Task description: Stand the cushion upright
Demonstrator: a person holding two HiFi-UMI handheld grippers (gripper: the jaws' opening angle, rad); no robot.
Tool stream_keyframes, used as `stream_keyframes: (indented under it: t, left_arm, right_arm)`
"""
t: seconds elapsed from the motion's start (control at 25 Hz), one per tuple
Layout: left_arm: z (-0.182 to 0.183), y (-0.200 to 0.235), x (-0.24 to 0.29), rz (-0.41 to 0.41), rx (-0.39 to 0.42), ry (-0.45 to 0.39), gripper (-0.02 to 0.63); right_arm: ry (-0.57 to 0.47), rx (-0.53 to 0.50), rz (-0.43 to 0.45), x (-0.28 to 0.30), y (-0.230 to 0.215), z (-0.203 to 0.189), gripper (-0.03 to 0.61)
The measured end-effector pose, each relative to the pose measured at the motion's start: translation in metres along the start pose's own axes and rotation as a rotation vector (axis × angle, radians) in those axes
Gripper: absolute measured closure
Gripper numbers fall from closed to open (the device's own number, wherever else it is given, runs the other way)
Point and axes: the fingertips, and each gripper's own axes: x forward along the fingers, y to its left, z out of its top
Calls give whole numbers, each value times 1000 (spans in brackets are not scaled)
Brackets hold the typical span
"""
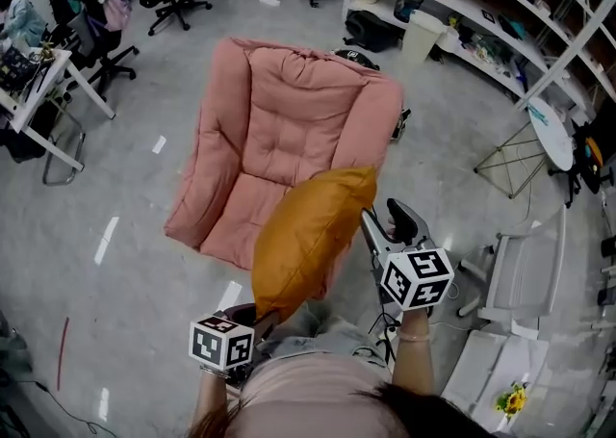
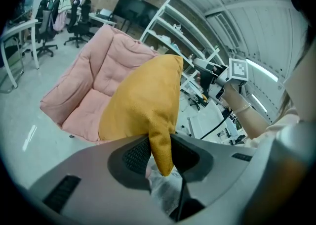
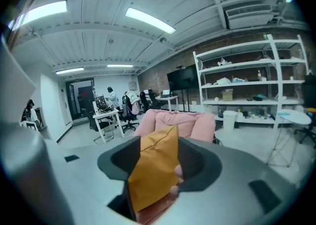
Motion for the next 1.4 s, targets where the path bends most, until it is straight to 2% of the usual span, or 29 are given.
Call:
stream_keyframes:
  t: [0.12,0.36,0.84,1.16,1.24,1.4]
  left_arm:
    - [1,-1,1,22,-23,-13,515]
    - [2,4,4,119,-94,-77,541]
    - [1,9,5,314,-294,-222,560]
    - [2,6,4,424,-379,-322,565]
    - [3,7,3,448,-397,-350,566]
    - [8,16,-6,491,-425,-393,569]
  right_arm:
    - [13,-4,15,8,-8,3,337]
    - [46,-21,82,30,-19,0,320]
    - [113,-39,294,65,-20,-9,295]
    - [203,-87,429,74,-15,-25,295]
    - [214,-108,448,75,-14,-26,317]
    - [228,-140,487,79,-3,-26,408]
